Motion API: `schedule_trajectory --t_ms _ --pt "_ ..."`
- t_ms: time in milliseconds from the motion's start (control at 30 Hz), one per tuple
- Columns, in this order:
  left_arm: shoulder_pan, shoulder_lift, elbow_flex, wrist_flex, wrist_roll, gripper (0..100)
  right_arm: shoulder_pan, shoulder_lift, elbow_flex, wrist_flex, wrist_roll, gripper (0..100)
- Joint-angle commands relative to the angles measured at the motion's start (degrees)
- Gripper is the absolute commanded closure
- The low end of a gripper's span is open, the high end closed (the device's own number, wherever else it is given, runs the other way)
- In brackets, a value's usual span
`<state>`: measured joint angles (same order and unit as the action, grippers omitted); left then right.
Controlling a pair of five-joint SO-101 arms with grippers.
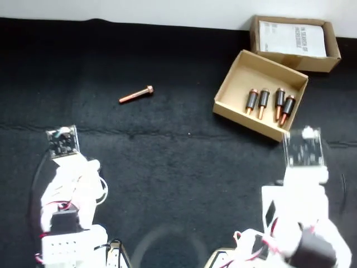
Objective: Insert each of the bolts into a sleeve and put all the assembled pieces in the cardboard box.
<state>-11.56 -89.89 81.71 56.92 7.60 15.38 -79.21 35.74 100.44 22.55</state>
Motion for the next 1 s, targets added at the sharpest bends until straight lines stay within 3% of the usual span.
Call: schedule_trajectory --t_ms 0,367,567,733,833,967 --pt "4.00 3.56 -14.81 6.77 -3.08 99 4.70 -12.79 4.62 0.57 0.88 99.1" --pt "6.90 46.37 -53.23 17.93 -6.77 99 6.11 -21.49 5.41 0.48 0.53 99.1" --pt "6.90 67.65 -72.75 17.93 -7.82 99 8.13 -21.58 5.49 0.57 0.53 99.1" --pt "7.25 86.37 -87.08 19.25 -23.47 99 16.66 -21.58 5.67 0.40 0.79 99.1" --pt "7.08 96.57 -95.52 20.92 -29.36 99 18.24 -21.58 5.67 0.40 0.88 99.1" --pt "6.90 108.09 -107.21 22.42 -42.64 99 18.33 -21.58 5.67 0.40 0.88 99.1"
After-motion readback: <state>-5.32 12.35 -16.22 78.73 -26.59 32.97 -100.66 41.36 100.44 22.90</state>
